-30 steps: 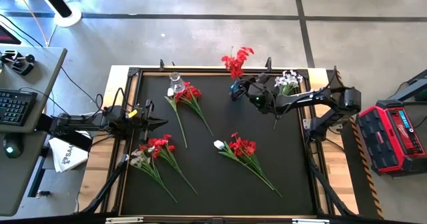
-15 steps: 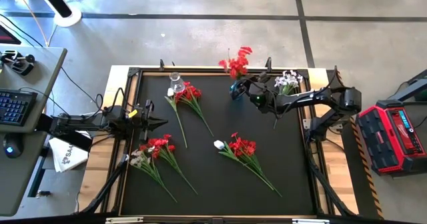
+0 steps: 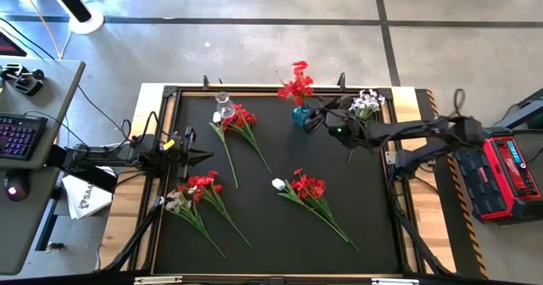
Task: Sort flowers into vase by color
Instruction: Put the top white tulip into the transparent vase
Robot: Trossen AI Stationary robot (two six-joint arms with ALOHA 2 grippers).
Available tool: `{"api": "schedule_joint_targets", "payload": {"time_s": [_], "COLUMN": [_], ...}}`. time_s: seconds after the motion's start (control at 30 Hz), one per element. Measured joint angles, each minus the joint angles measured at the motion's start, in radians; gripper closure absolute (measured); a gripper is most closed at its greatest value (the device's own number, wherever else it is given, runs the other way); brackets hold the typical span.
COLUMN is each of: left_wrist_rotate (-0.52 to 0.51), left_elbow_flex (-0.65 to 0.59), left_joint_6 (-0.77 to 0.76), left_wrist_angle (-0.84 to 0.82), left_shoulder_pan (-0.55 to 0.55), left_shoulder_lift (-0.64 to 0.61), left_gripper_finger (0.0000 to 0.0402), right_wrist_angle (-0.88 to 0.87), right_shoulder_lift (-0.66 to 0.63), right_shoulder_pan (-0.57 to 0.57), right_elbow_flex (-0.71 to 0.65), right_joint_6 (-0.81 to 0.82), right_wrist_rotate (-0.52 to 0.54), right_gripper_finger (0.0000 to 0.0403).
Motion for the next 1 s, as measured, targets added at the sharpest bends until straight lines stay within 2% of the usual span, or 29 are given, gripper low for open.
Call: {"api": "schedule_joint_targets", "payload": {"time_s": [0.1, 0.2, 0.33, 0.5, 0.7, 0.83, 1.0], "left_wrist_rotate": [-0.044, -0.146, -0.252, -0.369, -0.543, -0.568, -0.577], "left_elbow_flex": [0.0, 0.0, 0.001, 0.045, 0.199, 0.278, 0.286], "left_joint_6": [0.0, 0.0, -0.035, -0.152, -0.32, -0.422, -0.599], "left_wrist_angle": [0.0, 0.001, 0.0, -0.028, -0.209, -0.301, -0.277], "left_shoulder_pan": [0.0, 0.0, 0.0, -0.009, -0.034, -0.032, -0.022], "left_shoulder_lift": [0.0, 0.014, 0.076, 0.221, 0.491, 0.681, 0.844], "left_gripper_finger": [0.0401, 0.0401, 0.0401, 0.0401, 0.0401, 0.0401, 0.0401], "right_wrist_angle": [-0.136, -0.222, -0.239, -0.228, -0.166, -0.113, 0.023], "right_shoulder_lift": [-0.079, -0.138, -0.151, -0.094, 0.013, 0.089, 0.188], "right_shoulder_pan": [0.033, 0.068, 0.129, 0.209, 0.258, 0.265, 0.265], "right_elbow_flex": [0.0, 0.0, 0.0, 0.0, 0.0, 0.0, 0.0], "right_joint_6": [0.095, 0.174, 0.203, 0.203, 0.19, 0.158, 0.09], "right_wrist_rotate": [-0.052, -0.164, -0.275, -0.261, -0.215, -0.213, -0.215], "right_gripper_finger": [0.0208, 0.0208, 0.0208, 0.0208, 0.0208, 0.0208, 0.0208]}}
